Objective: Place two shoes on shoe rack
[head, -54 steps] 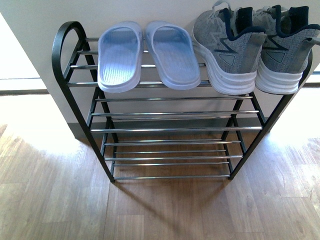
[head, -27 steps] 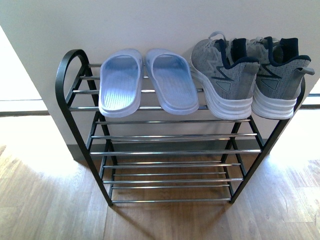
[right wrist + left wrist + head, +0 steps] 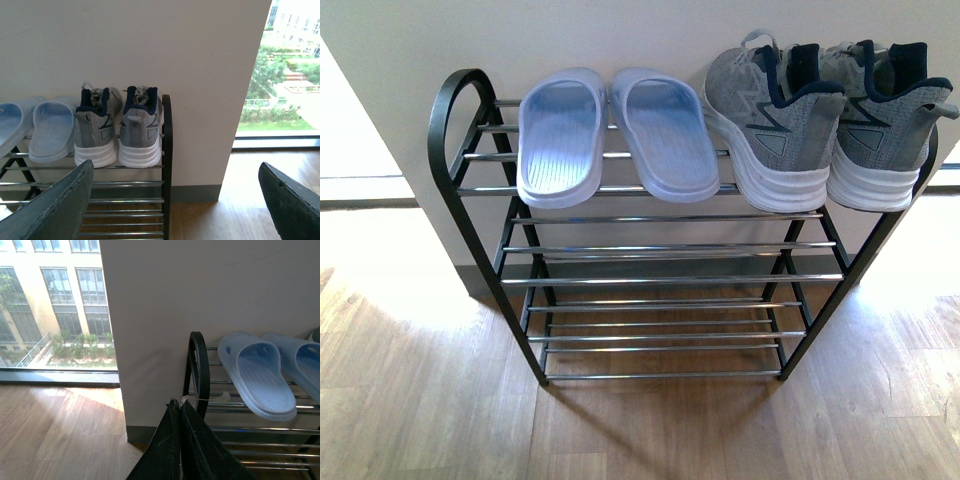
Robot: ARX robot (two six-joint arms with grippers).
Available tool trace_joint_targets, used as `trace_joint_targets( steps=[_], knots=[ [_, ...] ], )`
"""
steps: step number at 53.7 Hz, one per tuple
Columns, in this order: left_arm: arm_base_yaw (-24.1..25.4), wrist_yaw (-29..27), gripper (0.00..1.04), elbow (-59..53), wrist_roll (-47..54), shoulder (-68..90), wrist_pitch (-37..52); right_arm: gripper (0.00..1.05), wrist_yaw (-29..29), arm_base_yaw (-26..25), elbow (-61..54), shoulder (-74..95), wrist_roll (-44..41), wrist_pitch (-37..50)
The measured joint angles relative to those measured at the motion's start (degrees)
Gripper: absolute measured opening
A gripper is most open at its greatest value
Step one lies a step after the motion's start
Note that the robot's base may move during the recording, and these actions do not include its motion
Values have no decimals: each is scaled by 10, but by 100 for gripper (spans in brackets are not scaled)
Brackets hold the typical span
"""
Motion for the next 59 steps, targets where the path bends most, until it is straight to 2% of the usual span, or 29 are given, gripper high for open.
trace_joint_targets(
  steps=[20,59],
  knots=[
    [0,0,1,-17,0,-186,-157,96,0,0,0,0,0,0],
    [0,0,1,-17,0,-378,-340,96,0,0,0,0,0,0]
  ],
)
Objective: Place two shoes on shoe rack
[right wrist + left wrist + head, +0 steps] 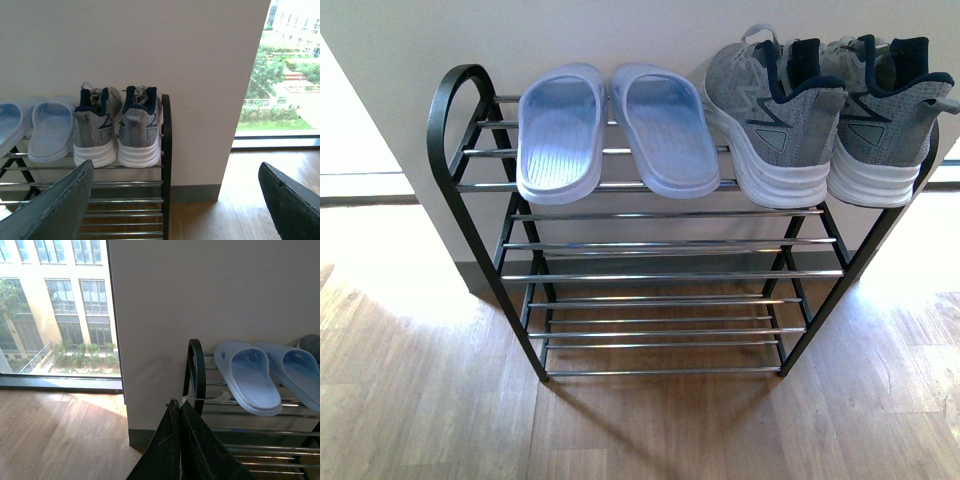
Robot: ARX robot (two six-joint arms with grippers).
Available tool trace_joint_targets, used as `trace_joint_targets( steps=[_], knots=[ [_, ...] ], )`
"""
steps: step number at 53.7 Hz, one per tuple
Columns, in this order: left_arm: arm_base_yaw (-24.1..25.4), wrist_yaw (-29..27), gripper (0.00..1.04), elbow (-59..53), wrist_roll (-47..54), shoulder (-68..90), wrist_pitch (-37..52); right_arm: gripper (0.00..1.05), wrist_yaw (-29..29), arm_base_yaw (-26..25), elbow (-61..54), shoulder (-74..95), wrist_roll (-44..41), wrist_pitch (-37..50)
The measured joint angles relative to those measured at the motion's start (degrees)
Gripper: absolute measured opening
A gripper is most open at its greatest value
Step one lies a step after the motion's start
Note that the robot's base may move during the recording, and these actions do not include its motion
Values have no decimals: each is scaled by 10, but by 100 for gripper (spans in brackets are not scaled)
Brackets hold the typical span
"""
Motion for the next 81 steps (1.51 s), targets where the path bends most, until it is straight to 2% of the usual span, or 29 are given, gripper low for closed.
trace_joint_targets(
  steps=[18,25,41,62,81],
  knots=[
    [0,0,1,0,0,-54,-53,96,0,0,0,0,0,0],
    [0,0,1,0,0,-133,-150,96,0,0,0,0,0,0],
    [1,0,2,0,0,-146,-156,96,0,0,0,0,0,0],
    [1,0,95,0,0,-146,-156,96,0,0,0,0,0,0],
    [1,0,95,0,1,-146,-156,96,0,0,0,0,1,0]
  ],
)
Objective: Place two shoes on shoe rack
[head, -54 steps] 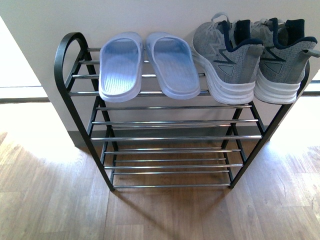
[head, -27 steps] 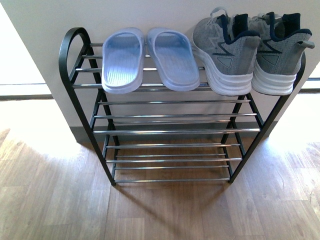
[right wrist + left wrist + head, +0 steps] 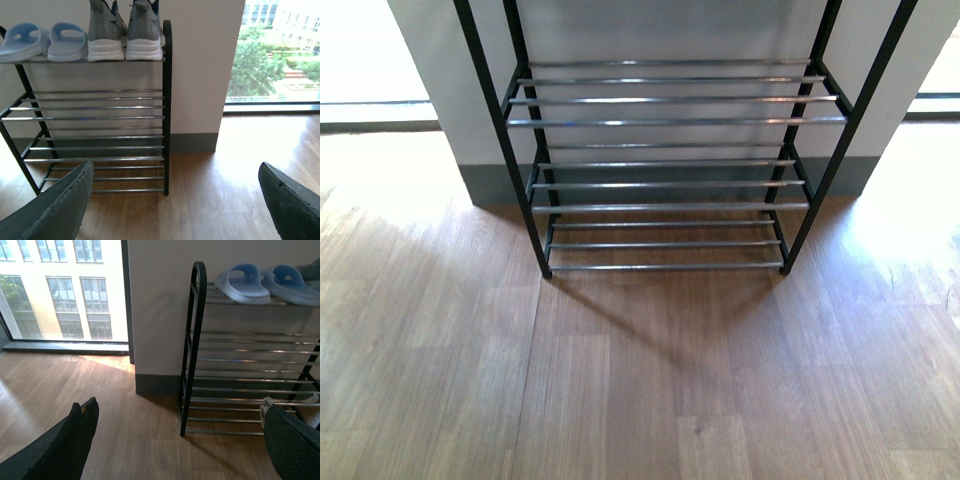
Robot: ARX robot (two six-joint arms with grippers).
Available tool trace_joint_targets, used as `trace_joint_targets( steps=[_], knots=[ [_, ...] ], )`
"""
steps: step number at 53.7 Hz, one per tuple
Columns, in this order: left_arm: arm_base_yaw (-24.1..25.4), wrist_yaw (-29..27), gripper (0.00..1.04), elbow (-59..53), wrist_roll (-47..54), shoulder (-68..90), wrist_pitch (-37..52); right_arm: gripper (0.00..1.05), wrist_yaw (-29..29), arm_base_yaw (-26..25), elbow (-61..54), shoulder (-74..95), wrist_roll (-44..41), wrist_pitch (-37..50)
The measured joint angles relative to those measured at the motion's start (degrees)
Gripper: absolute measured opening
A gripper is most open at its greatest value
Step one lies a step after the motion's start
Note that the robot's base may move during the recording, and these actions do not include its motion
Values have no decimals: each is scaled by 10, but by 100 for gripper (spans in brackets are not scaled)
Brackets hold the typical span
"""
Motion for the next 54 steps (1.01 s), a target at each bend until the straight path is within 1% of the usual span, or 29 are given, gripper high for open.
trace_joint_targets(
  steps=[54],
  knots=[
    [0,0,95,0,0,0,0,96,-1,0,0,0,0,0]
  ],
)
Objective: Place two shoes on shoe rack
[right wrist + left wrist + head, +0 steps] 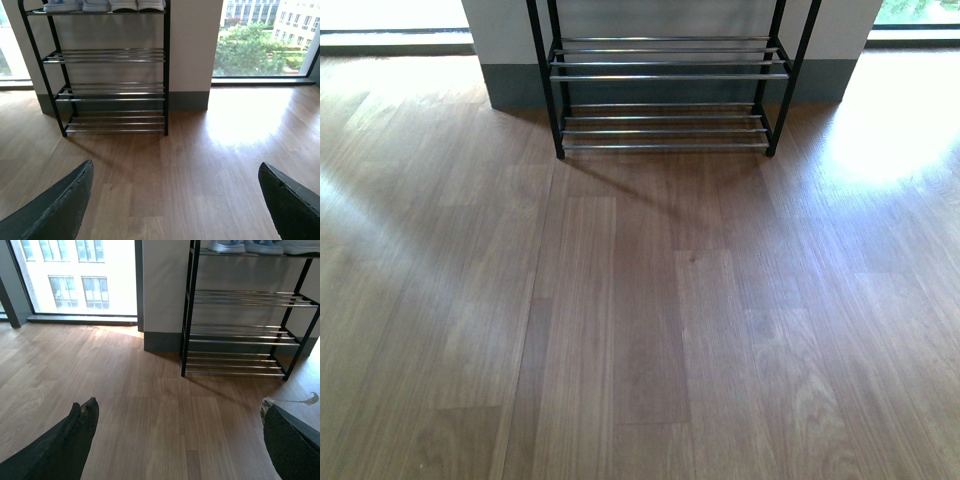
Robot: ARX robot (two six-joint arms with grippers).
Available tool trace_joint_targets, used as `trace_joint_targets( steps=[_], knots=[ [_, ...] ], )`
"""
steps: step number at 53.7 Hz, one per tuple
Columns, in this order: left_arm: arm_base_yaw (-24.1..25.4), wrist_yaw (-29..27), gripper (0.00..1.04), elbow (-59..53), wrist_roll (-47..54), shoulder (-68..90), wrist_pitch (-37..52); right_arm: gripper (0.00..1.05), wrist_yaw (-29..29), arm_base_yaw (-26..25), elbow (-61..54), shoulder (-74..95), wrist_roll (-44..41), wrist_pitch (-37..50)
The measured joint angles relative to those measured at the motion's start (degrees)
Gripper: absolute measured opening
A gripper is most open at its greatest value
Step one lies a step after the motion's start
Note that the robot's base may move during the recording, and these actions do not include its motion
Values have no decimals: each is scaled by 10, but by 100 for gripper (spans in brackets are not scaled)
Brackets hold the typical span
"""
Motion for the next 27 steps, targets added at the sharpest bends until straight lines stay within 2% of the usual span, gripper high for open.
trace_joint_targets(
  steps=[27],
  knots=[
    [0,0,95,0,0,0,0,96,1,0,0,0,0,0]
  ],
)
